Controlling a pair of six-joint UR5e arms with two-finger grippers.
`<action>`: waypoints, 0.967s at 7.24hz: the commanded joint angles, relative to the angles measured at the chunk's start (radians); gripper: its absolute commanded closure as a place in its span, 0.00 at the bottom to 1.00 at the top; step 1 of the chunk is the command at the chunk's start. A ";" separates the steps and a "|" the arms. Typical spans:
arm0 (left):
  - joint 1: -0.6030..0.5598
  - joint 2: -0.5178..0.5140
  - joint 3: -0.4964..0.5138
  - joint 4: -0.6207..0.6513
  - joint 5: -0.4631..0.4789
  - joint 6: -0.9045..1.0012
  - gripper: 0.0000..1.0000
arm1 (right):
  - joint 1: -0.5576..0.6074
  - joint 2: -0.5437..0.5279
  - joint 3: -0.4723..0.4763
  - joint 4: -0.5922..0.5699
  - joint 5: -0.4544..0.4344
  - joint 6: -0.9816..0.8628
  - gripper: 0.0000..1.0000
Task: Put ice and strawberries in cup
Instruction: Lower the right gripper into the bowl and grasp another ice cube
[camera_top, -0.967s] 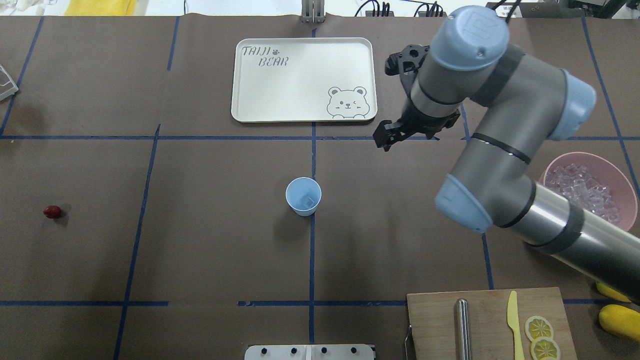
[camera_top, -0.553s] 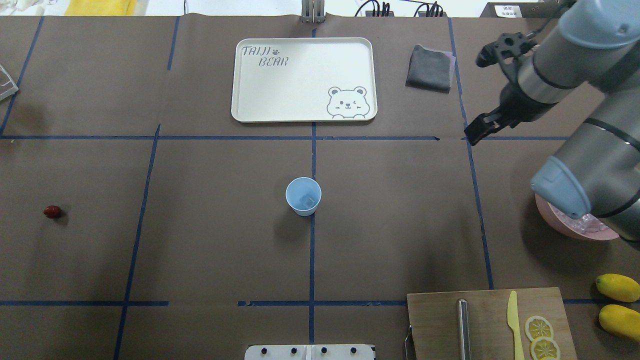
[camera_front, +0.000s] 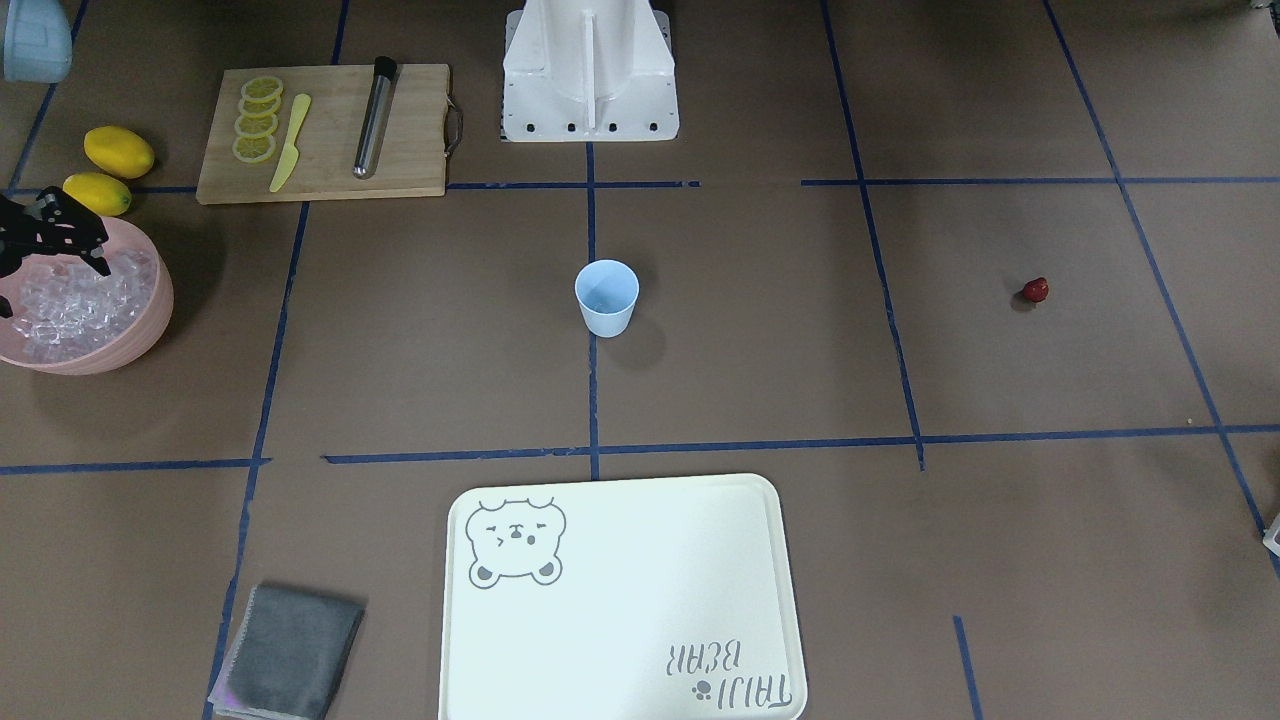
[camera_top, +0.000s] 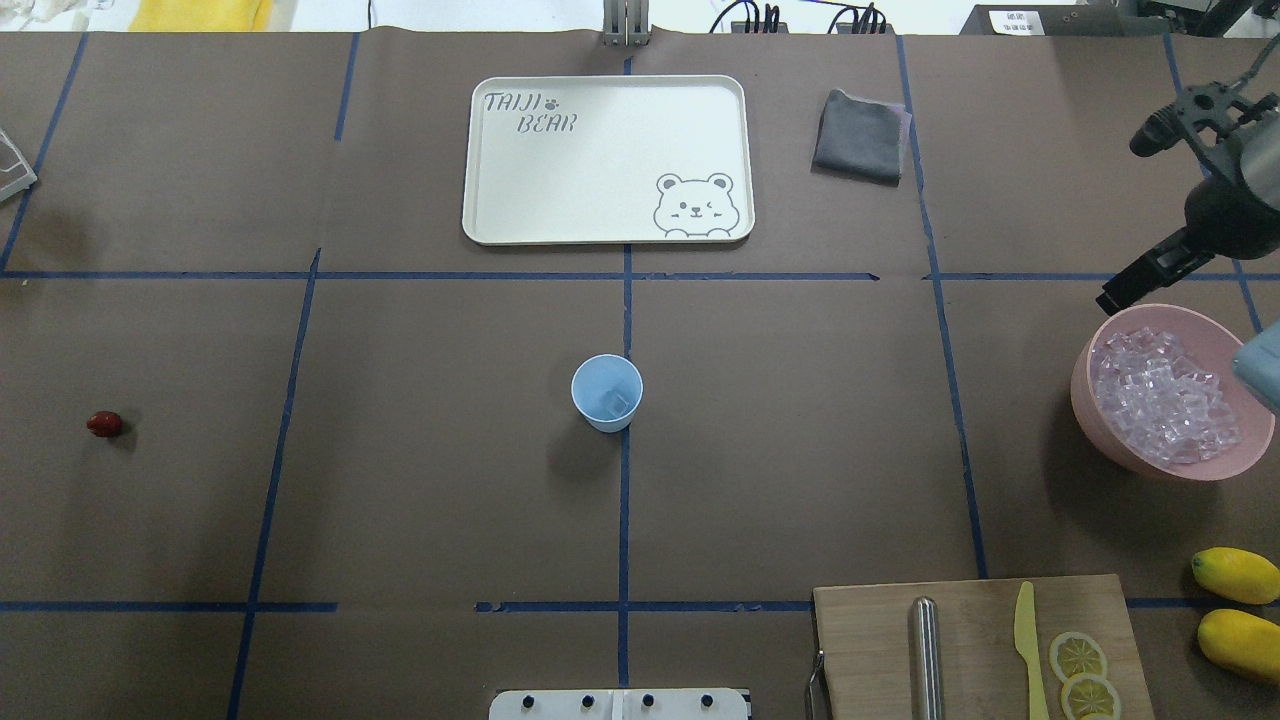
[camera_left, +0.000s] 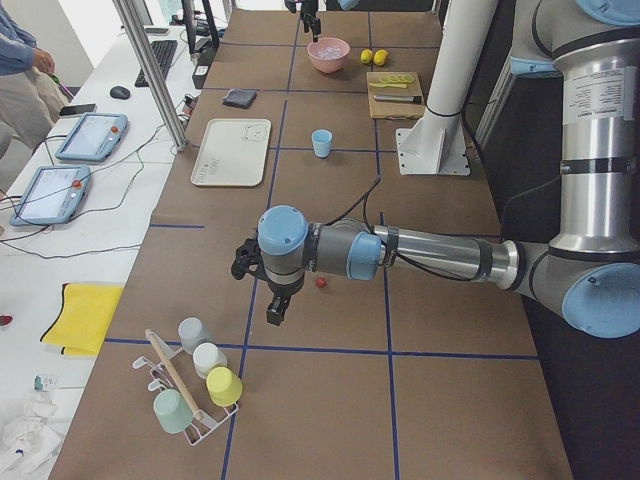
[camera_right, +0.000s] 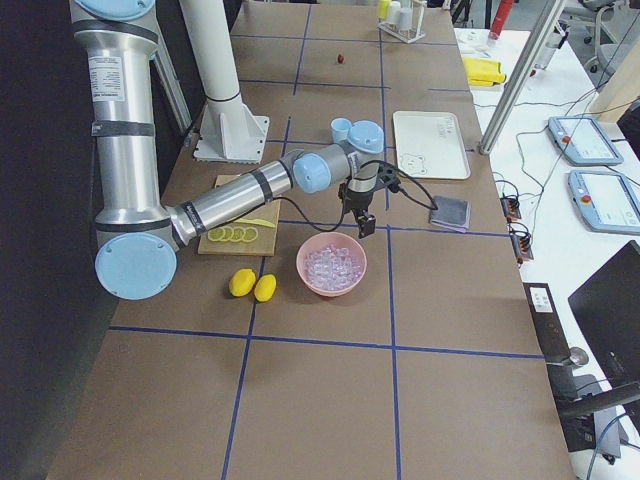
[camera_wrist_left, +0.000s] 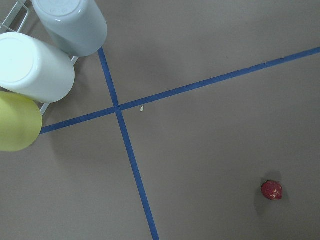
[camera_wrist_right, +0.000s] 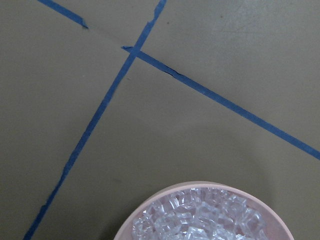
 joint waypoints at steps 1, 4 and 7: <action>0.000 0.000 0.000 0.000 0.000 0.000 0.00 | 0.002 -0.083 -0.025 0.137 0.001 0.055 0.00; 0.000 0.000 -0.001 0.000 0.000 0.000 0.00 | -0.007 -0.084 -0.179 0.347 -0.005 0.104 0.00; 0.000 0.000 -0.003 0.000 0.000 0.000 0.00 | -0.057 -0.084 -0.175 0.353 -0.029 0.204 0.01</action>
